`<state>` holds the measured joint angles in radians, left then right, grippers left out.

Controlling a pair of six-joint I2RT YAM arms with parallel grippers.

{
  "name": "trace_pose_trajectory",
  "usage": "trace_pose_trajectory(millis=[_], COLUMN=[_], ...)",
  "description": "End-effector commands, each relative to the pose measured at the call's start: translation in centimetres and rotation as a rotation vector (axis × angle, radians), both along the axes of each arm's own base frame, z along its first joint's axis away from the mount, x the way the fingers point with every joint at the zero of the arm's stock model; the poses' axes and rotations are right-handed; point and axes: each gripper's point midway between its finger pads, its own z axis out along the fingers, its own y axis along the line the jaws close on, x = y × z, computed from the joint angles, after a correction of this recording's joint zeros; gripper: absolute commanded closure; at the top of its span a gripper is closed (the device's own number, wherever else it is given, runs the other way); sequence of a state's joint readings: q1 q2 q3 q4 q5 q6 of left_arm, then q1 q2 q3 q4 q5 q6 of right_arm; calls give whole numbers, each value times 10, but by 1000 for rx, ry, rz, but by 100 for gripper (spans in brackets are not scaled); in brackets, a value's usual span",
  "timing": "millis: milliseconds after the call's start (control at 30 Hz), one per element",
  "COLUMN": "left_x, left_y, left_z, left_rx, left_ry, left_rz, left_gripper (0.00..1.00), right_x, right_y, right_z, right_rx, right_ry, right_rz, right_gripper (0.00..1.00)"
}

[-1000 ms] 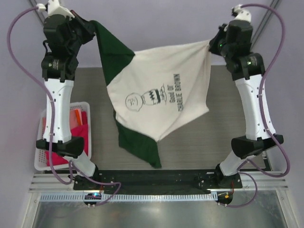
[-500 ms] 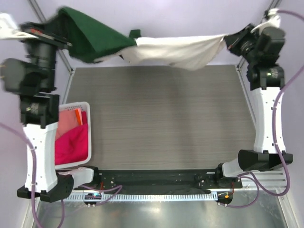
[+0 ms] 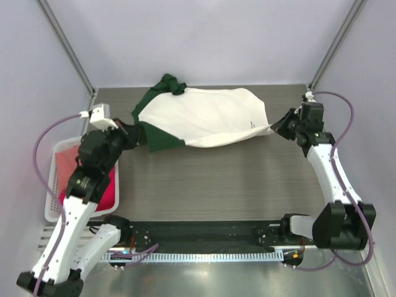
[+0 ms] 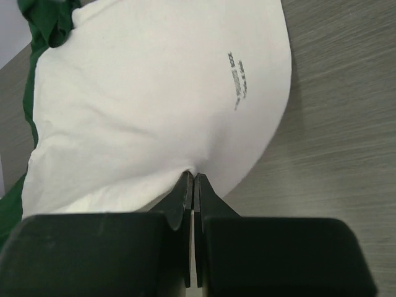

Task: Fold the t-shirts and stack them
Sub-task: Flatten the tshirt out, then fold the tshirt

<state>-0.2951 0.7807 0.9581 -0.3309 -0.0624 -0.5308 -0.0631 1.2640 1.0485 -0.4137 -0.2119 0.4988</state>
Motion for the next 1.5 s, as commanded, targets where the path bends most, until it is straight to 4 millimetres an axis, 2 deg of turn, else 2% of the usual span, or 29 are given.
trace_pose_trajectory(millis=[0, 33, 67, 133, 167, 200, 233, 267, 367, 400, 467, 533, 633, 700, 733, 800, 867, 933, 967, 1033, 1067, 1100, 1467], left_x=[-32, -39, -47, -56, -64, -67, -71, -77, -89, -87, -86, -77, -61, -51, -43, -28, -11, -1, 6, 17, 24, 31, 92], left_y=[-4, -12, -20, -27, -27, -25, -23, -20, -17, -7, 1, 4, -3, -6, -6, -2, 7, 10, 9, 6, 4, 1, -8], left_z=[-1, -8, -29, -51, -70, -80, -86, -98, -101, -100, -104, -108, -113, -108, -97, -97, -86, -78, -68, -67, -58, -63, -58], left_rx=[-87, -133, -156, -183, -179, -172, -165, -153, -175, -165, -143, -117, -84, -52, -46, -8, 24, 34, 28, 25, 12, 14, 72], left_ry=[-7, 15, 59, 126, 184, 213, 232, 272, 294, 289, 306, 328, 385, 383, 363, 375, 347, 329, 301, 301, 276, 289, 291], left_rz=[-46, -85, -130, -166, -171, -163, -157, -148, -132, -68, -28, 7, -10, -20, -18, 23, 85, 117, 121, 125, 125, 126, 163], left_gripper=[100, 100, 100, 100, 100, 100, 100, 100, 100, 100, 100, 100, 100, 100, 100, 100, 100, 100, 100, 100, 100, 100, 100], right_x=[-17, -27, -39, -55, -68, -77, -86, -94, -115, -123, -129, -129, -123, -116, -113, -104, -99, -93, -91, -87, -85, -84, -59], right_y=[-4, -4, -3, -3, -4, -4, -5, -5, 0, 2, 9, 7, -6, -15, -17, -27, -27, -36, -38, -44, -44, -46, -51], right_z=[25, 27, 8, -2, -10, -14, -26, -20, -40, -42, -55, -63, -76, -76, -83, -80, -86, -89, -93, -93, -96, -95, -94], right_rx=[-30, -33, -28, -17, -17, -12, -17, -15, 18, 39, 79, 86, 40, 5, -8, -44, -48, -79, -85, -102, -106, -111, -147], right_ry=[-152, -173, -137, -128, -128, -125, -104, -139, -95, -93, -69, -34, 30, 44, 77, 75, 103, 106, 120, 123, 127, 125, 127], right_rz=[-12, -13, -13, -33, -48, -62, -71, -78, -77, -85, -73, -99, -152, -187, -194, -230, -226, -262, -269, -294, -296, -302, -295], right_gripper=[99, 99, 99, 99, 99, 99, 99, 99, 99, 99, 99, 99, 99, 99, 99, 99, 99, 99, 99, 99, 99, 99, 99])
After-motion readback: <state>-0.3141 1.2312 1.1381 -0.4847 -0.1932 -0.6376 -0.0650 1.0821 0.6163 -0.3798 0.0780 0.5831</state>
